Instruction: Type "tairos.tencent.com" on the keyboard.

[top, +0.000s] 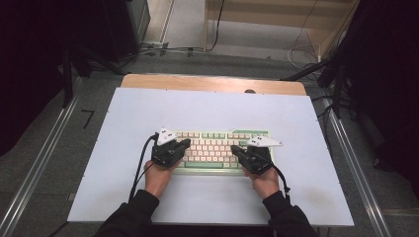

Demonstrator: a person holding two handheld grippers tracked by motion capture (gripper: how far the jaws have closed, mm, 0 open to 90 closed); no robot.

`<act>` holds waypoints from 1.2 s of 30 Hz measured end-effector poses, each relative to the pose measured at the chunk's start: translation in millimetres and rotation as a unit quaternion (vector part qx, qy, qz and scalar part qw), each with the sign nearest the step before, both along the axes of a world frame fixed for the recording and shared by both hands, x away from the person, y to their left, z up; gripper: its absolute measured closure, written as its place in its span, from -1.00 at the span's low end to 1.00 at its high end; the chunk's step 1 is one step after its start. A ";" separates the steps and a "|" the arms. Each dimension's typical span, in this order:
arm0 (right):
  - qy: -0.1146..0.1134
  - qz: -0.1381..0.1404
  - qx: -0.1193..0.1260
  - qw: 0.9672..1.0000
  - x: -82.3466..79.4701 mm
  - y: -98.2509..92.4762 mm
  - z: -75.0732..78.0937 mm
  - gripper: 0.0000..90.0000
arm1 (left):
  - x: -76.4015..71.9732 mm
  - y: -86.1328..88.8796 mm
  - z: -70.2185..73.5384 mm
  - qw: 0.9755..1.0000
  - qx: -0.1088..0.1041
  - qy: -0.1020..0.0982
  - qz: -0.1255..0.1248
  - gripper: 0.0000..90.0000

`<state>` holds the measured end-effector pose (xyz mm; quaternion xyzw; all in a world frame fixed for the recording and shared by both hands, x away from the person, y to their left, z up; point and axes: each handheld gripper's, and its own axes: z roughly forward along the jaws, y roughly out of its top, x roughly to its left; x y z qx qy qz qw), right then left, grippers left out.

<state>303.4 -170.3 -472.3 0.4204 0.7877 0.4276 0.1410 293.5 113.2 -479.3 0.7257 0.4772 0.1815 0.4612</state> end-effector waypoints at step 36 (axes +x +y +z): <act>0.003 0.003 -0.004 1.000 -0.4 3.6 -0.6 0.94 | 16.7 -29.1 -8.0 0.999 0.032 0.027 -0.025 1.00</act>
